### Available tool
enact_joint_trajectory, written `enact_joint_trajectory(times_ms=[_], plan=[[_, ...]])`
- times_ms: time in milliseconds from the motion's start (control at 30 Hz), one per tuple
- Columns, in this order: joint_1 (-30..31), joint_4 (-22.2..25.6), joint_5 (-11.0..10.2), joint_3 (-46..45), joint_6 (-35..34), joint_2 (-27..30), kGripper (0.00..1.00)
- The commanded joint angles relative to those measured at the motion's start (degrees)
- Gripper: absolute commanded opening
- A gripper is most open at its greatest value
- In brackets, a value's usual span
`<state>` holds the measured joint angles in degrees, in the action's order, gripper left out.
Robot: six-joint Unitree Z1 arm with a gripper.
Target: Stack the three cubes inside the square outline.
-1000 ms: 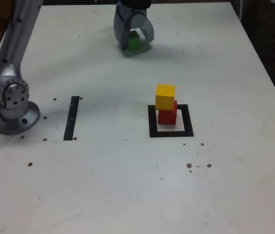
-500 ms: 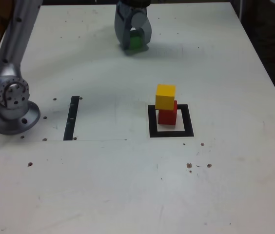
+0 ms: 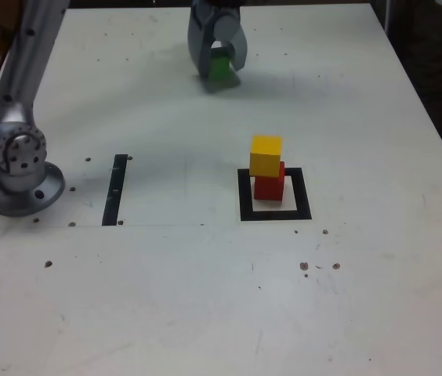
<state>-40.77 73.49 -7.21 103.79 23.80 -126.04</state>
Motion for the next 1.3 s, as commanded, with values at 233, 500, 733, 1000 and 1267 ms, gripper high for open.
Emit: enact_joint_trajectory(times_ms=[233, 500, 733, 1000, 1267], plan=[[15.9, 9.8, -0.2, 4.5, -0.5, 11.0, 0.1], [30.2, 10.4, -0.5, -4.4, -6.1, 19.0, 0.1], [42.9, 9.0, 0.3, -8.7, -15.6, 19.5, 0.1], [47.7, 8.9, 1.3, -6.3, -20.9, 17.5, 0.1], [47.7, 8.8, 1.7, -4.9, -23.3, 13.0, 0.1]])
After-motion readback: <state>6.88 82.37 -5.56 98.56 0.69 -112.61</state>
